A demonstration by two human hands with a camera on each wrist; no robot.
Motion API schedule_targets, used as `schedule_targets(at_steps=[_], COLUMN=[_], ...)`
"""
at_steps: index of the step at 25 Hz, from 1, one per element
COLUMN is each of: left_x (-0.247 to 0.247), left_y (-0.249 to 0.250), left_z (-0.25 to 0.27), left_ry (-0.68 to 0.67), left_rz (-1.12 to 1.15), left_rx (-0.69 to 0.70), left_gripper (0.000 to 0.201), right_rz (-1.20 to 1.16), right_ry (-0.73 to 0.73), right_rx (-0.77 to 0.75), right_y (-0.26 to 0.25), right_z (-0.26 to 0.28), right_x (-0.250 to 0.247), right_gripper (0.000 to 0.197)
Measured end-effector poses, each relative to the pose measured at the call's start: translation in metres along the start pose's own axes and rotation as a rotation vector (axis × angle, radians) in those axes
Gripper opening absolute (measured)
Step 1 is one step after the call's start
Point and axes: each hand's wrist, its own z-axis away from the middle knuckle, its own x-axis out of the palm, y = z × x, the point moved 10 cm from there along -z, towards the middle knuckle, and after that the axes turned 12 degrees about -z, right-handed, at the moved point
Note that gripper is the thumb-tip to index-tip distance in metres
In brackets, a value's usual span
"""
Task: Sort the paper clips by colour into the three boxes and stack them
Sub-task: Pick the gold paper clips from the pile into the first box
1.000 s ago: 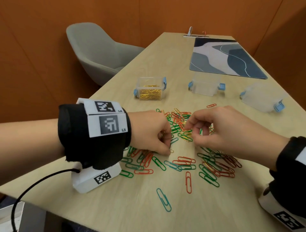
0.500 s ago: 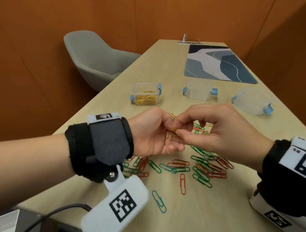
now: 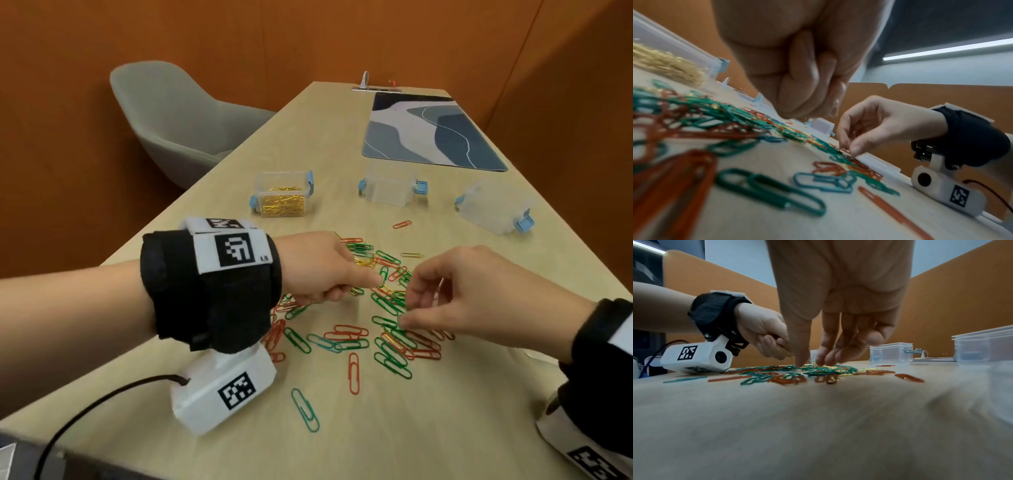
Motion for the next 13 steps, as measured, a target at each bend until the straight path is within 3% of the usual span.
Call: schedule_targets(at_steps=[3, 9, 13], left_x=[-0.003, -0.008, -0.010], left_y=[0.007, 0.005, 0.017], left_z=[-0.002, -0.003, 0.005], left_ry=[0.061, 0.033, 0.087], left_rz=[-0.033, -0.032, -0.393], left_rx=[0.035, 0.041, 0.163], left_gripper=[0.040, 0.030, 0.014], right_rz=[0.018, 0.060, -0.022], right_ry=[-0.057, 0.065, -0.109], right_rx=[0.032, -0.037, -0.085], right_y=[0.001, -0.004, -0.019], right_z=[0.001, 0.000, 0.004], right_x=[0.006, -0.008, 0.014], right_gripper=[0.009, 0.004, 0.014])
